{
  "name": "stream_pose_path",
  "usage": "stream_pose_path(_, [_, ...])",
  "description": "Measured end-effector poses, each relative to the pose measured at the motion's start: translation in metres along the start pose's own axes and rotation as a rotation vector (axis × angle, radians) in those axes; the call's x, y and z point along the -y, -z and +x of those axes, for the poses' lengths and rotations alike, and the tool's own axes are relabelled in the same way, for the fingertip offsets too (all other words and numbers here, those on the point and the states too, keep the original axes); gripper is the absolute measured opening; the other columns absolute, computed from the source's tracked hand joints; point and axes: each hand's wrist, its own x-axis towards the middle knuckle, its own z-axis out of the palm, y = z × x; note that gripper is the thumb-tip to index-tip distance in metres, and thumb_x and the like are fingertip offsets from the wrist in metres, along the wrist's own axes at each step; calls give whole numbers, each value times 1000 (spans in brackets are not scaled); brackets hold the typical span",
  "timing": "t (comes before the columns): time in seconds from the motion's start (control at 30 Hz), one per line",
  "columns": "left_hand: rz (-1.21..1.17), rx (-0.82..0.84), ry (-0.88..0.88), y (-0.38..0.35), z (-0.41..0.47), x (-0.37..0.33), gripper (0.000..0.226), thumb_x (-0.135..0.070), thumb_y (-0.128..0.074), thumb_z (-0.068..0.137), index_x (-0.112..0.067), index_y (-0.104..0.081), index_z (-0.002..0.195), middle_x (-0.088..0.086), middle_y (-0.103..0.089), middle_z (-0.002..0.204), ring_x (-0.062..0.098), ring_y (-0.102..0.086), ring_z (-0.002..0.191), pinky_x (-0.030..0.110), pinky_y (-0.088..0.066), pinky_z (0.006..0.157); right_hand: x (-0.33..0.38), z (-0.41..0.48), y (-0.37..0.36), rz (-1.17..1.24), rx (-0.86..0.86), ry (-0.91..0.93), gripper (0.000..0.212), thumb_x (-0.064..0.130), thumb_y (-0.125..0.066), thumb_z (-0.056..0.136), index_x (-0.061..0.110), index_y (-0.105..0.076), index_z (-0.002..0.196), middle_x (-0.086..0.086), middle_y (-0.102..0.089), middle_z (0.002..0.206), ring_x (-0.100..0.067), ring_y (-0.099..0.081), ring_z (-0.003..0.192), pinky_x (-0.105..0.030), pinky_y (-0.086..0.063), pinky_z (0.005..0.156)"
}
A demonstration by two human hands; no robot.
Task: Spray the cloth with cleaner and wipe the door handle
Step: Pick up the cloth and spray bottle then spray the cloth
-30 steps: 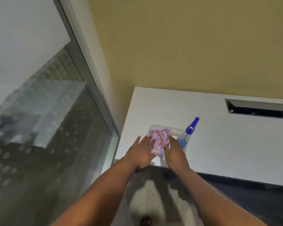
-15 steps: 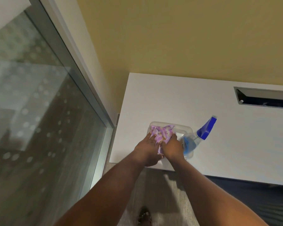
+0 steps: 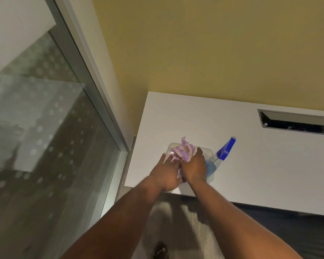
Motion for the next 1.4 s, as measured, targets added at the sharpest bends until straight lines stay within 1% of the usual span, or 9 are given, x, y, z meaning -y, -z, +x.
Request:
stream_pose_path(0.13, [-76, -130, 49, 20, -25, -20, 86, -61, -61, 90, -16, -32, 158, 5, -37, 165, 26, -25, 156, 50, -6, 130, 21, -20, 25, 104, -44, 45, 55, 47, -69, 94, 17, -52, 137, -7, -71, 125, -28, -71, 107, -28, -52, 83])
stream_pose_path(0.27, [-318, -332, 164, 46, -50, -43, 56, -47, -59, 95, -26, -49, 146, 1, -65, 140, 23, -58, 129, 42, -23, 126, 39, -32, 56, 143, 18, 51, 61, 46, -68, 94, 18, -47, 145, -10, -70, 129, -30, -71, 108, -28, -50, 78])
stream_pose_path(0.4, [-629, -373, 280, 79, -75, -65, 41, -44, -55, 87, -25, -65, 123, 3, -74, 116, 25, -67, 101, 34, -52, 90, 46, -43, 98, 306, 71, 104, 42, 32, -56, 102, 19, -55, 142, -10, -68, 134, -28, -67, 114, -29, -51, 82])
stream_pose_path(0.57, [-914, -470, 337, 123, -102, -95, 22, -35, -51, 73, -27, -64, 88, -6, -68, 85, 18, -63, 80, 24, -46, 61, 42, -67, 152, 316, 289, 437, 52, 1, -57, 94, 20, -58, 142, 1, -56, 145, -19, -54, 130, -31, -49, 104])
stream_pose_path(0.7, [-1028, -536, 327, 166, -127, -127, 13, -24, -48, 66, -21, -59, 72, -7, -58, 63, 18, -52, 61, 26, -40, 55, 44, -83, 195, 346, 459, 518, 55, 7, -65, 75, 22, -67, 128, 4, -71, 122, -18, -66, 109, -31, -57, 87])
stream_pose_path(0.97, [-1039, -622, 212, 220, -150, -173, 38, -32, -82, 79, -9, -71, 107, 4, -75, 91, 18, -71, 77, 28, -56, 66, 60, -91, 258, 519, 397, 599, 13, 18, -79, 76, 12, -71, 85, 6, -68, 70, -11, -59, 63, -29, -49, 63])
stream_pose_path(1.1, [-1028, -673, 232, 232, -143, -170, 7, -19, -76, 92, -18, -71, 95, 2, -76, 81, 20, -72, 68, 31, -57, 57, 63, -76, 256, 671, 296, 584, 16, 18, -80, 86, 13, -74, 100, -4, -77, 97, -21, -72, 91, -37, -58, 84])
stream_pose_path(1.23, [-1107, -655, 239, 237, -122, -151, 4, -18, -71, 96, -16, -68, 96, 4, -73, 77, 17, -69, 56, 24, -51, 40, 52, -52, 237, 716, 115, 503, 20, 24, -75, 93, 18, -71, 111, 0, -73, 111, -17, -67, 110, -34, -52, 96])
stream_pose_path(1.4, [-1115, -586, 287, 225, -83, -106, 10, -22, -70, 98, -15, -67, 105, 7, -75, 85, 18, -71, 59, 27, -53, 45, 18, -24, 200, 661, 31, 355, 41, 33, -69, 98, 21, -60, 136, 0, -60, 140, -15, -53, 131, -28, -38, 101])
